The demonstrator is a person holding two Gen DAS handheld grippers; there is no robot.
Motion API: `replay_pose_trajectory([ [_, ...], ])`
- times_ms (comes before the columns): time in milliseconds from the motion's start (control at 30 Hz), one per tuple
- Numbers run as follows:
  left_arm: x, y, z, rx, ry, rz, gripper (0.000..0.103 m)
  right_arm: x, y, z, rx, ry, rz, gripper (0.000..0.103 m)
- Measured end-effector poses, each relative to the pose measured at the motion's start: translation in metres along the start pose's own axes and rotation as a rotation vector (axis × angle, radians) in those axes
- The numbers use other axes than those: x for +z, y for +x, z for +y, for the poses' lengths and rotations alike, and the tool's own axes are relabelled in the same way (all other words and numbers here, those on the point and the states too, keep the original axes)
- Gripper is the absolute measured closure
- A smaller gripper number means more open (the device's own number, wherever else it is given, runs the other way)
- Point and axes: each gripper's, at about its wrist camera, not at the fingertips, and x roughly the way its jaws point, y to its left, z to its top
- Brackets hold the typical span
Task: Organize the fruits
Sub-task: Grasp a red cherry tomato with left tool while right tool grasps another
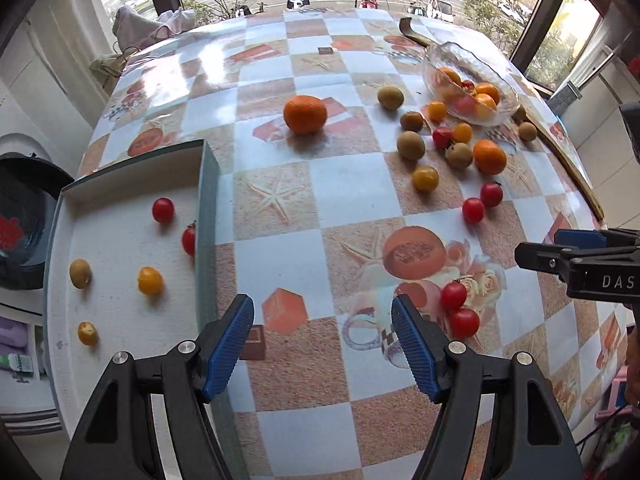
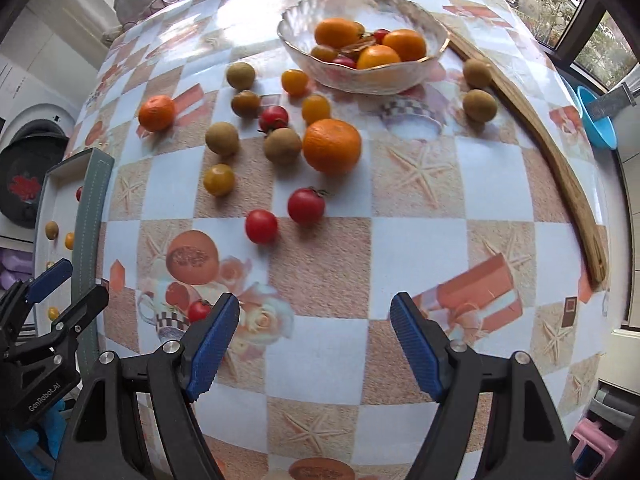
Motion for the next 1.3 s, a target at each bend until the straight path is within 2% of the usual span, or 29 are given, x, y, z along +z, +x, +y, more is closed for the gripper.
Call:
replay_pose_trajectory([
  [233,-0.020,-0.002,-0.036,-0.074,0.006,0.029,0.030,-0.004,0.005,-0.025,0.004,0.027,-0.006,0.022],
  [433,-0.022,0.011,-0.067,-0.104,-0.012,0.042,0.031,0.005,0.011,-0.023,0.022,-0.028,-0.025,0.023],
  [467,-0.021,0.014,-0.069,-0.100,-0.023,0.042,0.031,0.008,0.012,-0.020,0.028,-0.040,-0.026,0.024],
  [533,-0.019,0.021,-0.073,-0.083,-0.050,0.044,0.031,0.014,0.016,-0.015,0.036,-0.069,-0.030,0.035],
  [700,-0.015,0.033,-0.074,-0.063,-0.107,0.055,0.031,0.029,0.022,-0.001,0.042,-0.142,-0.047,0.041],
  [800,-0.014,0.036,-0.076,-0.046,-0.124,0.050,0.039,0.037,0.024,0.007,0.051,-0.173,-0.057,0.043],
  [867,-0.012,0.036,-0.078,-0.034,-0.133,0.050,0.040,0.042,0.025,0.012,0.076,-0.184,-0.062,0.045],
  [900,-0.012,0.036,-0.078,-0.023,-0.140,0.049,0.046,0.047,0.028,0.019,0.082,-0.191,-0.064,0.046],
  [967,-0.010,0.037,-0.081,-0.011,-0.142,0.050,0.050,0.050,0.027,0.024,0.090,-0.203,-0.070,0.049],
  [1067,-0.011,0.036,-0.078,-0.007,-0.140,0.049,0.064,0.053,0.028,0.027,0.123,-0.193,-0.069,0.057],
  [1133,-0.011,0.034,-0.076,-0.035,-0.141,0.051,0.080,0.055,0.029,0.028,0.167,-0.175,-0.065,0.075],
  [1167,-0.013,0.033,-0.075,-0.046,-0.136,0.053,0.081,0.053,0.027,0.026,0.175,-0.172,-0.066,0.077],
  [1200,-0.014,0.032,-0.075,-0.047,-0.130,0.053,0.081,0.053,0.026,0.026,0.163,-0.177,-0.072,0.083],
  [1300,-0.018,0.030,-0.071,-0.065,-0.126,0.049,0.081,0.050,0.027,0.021,0.172,-0.169,-0.057,0.083],
])
